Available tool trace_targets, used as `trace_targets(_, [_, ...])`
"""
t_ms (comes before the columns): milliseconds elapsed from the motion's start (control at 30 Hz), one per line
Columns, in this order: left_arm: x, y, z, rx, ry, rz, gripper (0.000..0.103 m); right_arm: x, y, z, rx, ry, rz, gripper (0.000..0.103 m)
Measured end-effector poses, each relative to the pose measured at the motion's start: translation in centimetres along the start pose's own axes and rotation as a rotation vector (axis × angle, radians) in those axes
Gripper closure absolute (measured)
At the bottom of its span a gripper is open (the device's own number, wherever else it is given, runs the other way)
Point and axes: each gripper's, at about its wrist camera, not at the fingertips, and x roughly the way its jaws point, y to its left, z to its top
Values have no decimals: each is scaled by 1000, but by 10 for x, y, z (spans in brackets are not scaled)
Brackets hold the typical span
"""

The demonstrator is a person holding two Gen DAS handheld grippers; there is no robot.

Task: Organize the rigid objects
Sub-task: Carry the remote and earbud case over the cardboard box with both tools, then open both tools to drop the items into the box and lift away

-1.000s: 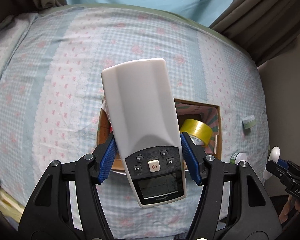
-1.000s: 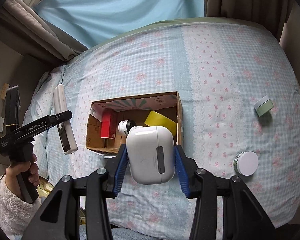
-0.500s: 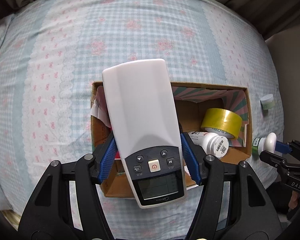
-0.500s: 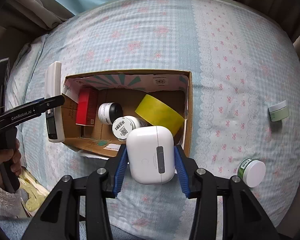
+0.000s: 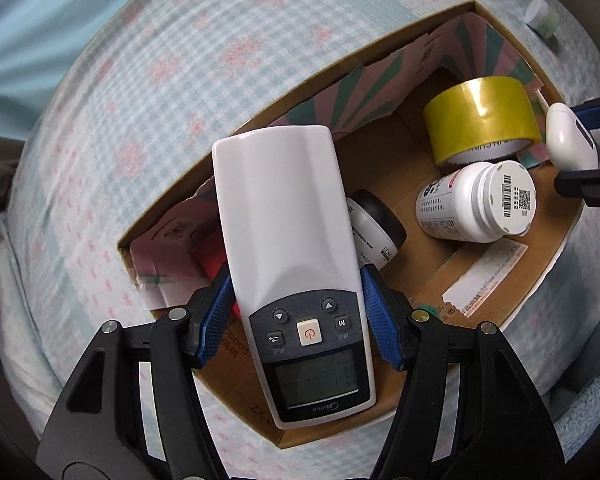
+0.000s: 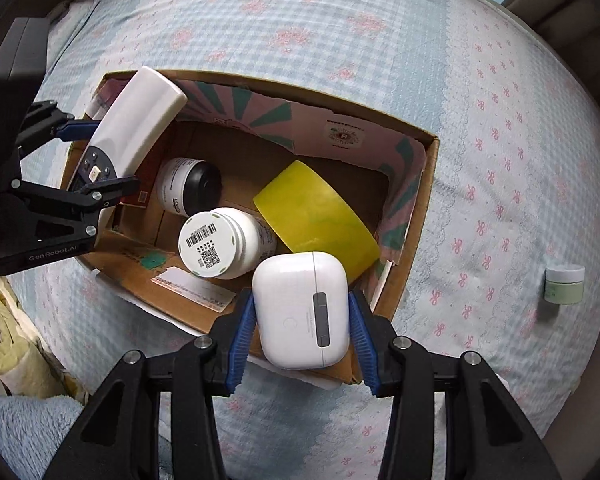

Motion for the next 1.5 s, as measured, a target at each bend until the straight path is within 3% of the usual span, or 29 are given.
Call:
trace_targets(100, [3,-7,2,61,2,21,44,5,3,0,-13,5,-3,61])
trace_targets(267, [4,-7,4,80,10,32,43,8,8,2,-6,19,-4,61])
trace_targets(300, [2,-7,4,85,5,48,35,9,7,3,4,22,6,60])
trace_targets(333, [0,-9,4,89,-4,64,7,9,6,4,19,22,11,60])
trace_targets(367, [-4,-9,3,89,-13,63,1,7,5,4,36,9,11,58])
trace_targets(433, [-15,-3,2,63,-41,3,0,3,2,4,67,-16,36,33])
trace_targets(467, [-19,1,1,43,-47,-13,0,0,1,2,76,-24,53,1])
trace_targets(833, [-36,20,-20,-96,-68,-18,0,-37,7,-19,66,-136,-9,0])
trace_targets(1200, [-81,24,-51,-202,-129,-17,0,-71,11,-30,69,-206,-92,0])
trace_targets(1333, [-103,22,-63,-243,-141,34,0,-90,13,-41,107,-249,-72,0])
trace_targets(1500, [-128,22,-73,-332,-177,18,0,-118,8,-61,170,-301,-69,0])
